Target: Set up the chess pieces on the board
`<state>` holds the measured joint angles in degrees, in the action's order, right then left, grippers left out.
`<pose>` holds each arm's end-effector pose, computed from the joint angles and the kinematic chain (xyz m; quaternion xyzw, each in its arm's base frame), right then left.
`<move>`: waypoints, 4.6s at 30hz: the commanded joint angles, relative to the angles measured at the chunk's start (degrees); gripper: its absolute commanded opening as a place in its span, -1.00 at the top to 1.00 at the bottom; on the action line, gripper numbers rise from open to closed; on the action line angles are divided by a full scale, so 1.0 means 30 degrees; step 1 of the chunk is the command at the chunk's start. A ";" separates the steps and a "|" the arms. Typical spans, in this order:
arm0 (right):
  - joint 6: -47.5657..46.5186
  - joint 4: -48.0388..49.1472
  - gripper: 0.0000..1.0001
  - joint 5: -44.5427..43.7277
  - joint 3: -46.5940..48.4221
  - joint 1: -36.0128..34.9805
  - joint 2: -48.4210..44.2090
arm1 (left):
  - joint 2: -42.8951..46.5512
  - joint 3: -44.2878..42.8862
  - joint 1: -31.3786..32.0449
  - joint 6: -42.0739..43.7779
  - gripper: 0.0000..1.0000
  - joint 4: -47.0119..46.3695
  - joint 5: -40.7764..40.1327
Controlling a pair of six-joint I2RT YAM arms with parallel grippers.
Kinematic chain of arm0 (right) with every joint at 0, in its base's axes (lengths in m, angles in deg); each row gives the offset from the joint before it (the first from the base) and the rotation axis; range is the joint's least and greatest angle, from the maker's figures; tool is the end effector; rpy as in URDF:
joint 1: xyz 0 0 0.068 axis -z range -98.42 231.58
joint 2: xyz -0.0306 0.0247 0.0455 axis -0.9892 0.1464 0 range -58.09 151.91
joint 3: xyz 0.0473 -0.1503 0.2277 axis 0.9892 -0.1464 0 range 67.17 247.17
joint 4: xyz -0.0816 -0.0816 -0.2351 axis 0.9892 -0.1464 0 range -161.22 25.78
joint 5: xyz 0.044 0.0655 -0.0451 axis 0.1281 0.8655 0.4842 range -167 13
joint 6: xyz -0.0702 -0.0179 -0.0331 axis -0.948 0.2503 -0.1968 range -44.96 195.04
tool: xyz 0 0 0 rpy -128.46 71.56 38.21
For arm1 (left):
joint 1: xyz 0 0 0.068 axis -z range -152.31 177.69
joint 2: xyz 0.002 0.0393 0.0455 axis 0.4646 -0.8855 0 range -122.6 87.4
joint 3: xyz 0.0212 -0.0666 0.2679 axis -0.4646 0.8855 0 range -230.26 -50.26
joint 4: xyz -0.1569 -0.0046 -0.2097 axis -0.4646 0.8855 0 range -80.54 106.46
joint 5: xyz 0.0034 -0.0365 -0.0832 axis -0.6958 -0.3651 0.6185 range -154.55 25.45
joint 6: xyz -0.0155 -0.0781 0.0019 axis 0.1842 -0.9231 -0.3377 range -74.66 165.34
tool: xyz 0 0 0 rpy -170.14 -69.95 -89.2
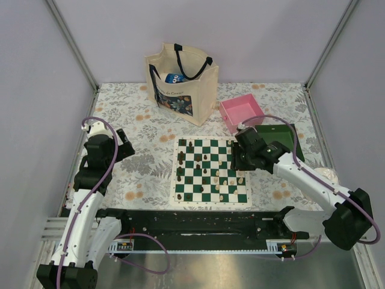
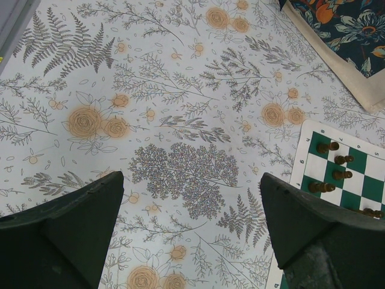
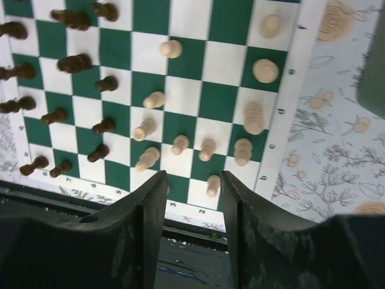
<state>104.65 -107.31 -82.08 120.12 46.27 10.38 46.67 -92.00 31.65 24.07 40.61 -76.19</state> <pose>0.2061 0.1385 0.2337 -0.0358 0.9612 0.1091 0.2509 0.1838 0.0011 0.2819 -0.1798 0.8447 -0.0227 0.5036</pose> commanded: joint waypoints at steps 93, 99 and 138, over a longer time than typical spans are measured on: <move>0.5747 -0.2013 0.54 -0.2320 -0.2705 -0.2706 -0.1373 | 0.0159 -0.0356 -0.0385 -0.0085 -0.98 -0.0776 0.0481; 0.5426 -0.1692 0.53 -0.1794 -0.3557 -0.2176 -0.1495 | 0.0101 -0.0356 -0.0385 -0.0085 -0.98 -0.0835 0.0598; 0.4722 0.0360 0.49 -0.0972 -0.4261 -0.1472 0.0613 | -0.0017 -0.0326 -0.0414 -0.0115 -0.98 -0.0864 0.0773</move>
<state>119.44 -106.48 -85.89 107.20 41.27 11.45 46.78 -92.00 30.78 24.04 40.61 -75.31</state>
